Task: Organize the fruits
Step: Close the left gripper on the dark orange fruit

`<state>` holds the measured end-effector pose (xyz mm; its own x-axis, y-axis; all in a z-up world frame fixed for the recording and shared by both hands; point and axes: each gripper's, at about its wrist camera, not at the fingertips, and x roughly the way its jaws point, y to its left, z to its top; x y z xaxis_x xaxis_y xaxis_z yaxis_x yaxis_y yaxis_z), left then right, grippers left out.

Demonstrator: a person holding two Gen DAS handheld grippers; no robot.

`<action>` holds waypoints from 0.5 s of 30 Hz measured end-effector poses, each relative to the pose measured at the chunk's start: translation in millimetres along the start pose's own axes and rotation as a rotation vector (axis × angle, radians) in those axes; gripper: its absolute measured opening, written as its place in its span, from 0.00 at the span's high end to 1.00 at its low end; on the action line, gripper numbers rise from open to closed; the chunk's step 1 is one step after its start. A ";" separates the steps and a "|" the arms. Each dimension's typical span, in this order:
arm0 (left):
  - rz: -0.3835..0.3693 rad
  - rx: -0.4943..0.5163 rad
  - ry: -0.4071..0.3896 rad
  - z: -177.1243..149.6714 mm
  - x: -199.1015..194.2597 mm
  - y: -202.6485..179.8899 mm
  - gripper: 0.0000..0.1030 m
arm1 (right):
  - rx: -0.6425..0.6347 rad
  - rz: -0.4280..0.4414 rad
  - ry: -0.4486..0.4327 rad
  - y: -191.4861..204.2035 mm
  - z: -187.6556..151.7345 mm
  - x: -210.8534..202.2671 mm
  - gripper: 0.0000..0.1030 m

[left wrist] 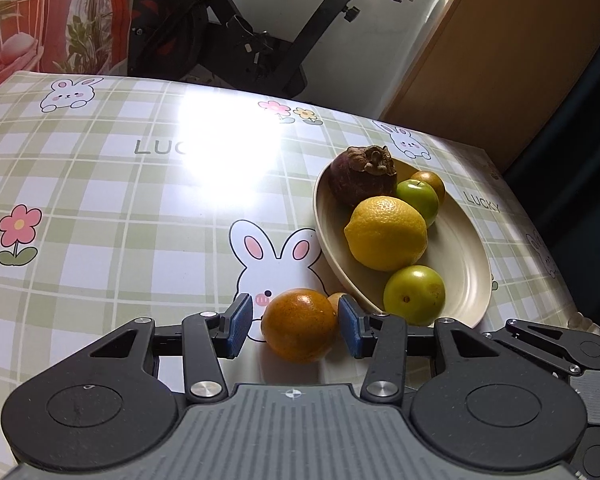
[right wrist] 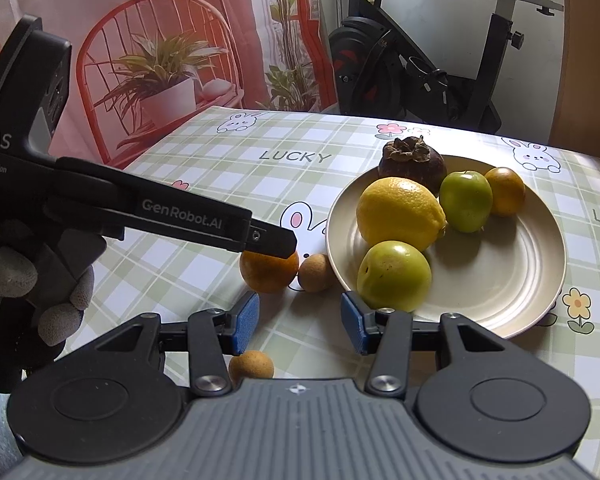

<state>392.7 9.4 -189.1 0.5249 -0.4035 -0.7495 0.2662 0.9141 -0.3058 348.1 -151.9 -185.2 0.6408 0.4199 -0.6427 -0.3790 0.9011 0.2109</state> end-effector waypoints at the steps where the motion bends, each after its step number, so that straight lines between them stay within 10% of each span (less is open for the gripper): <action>1: -0.004 0.001 0.002 -0.9 0.0 0.6 0.53 | -0.001 0.001 0.001 0.2 0.0 0.2 0.52; 15: -0.080 0.083 0.021 -16.9 -15.6 -10.6 0.58 | -0.012 0.023 0.030 4.6 -4.1 6.5 0.52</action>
<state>368.1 6.7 -184.1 0.4822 -0.4731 -0.7373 0.3726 0.8725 -0.3161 347.8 -145.5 -191.4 0.6116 0.4366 -0.6598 -0.4013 0.8899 0.2169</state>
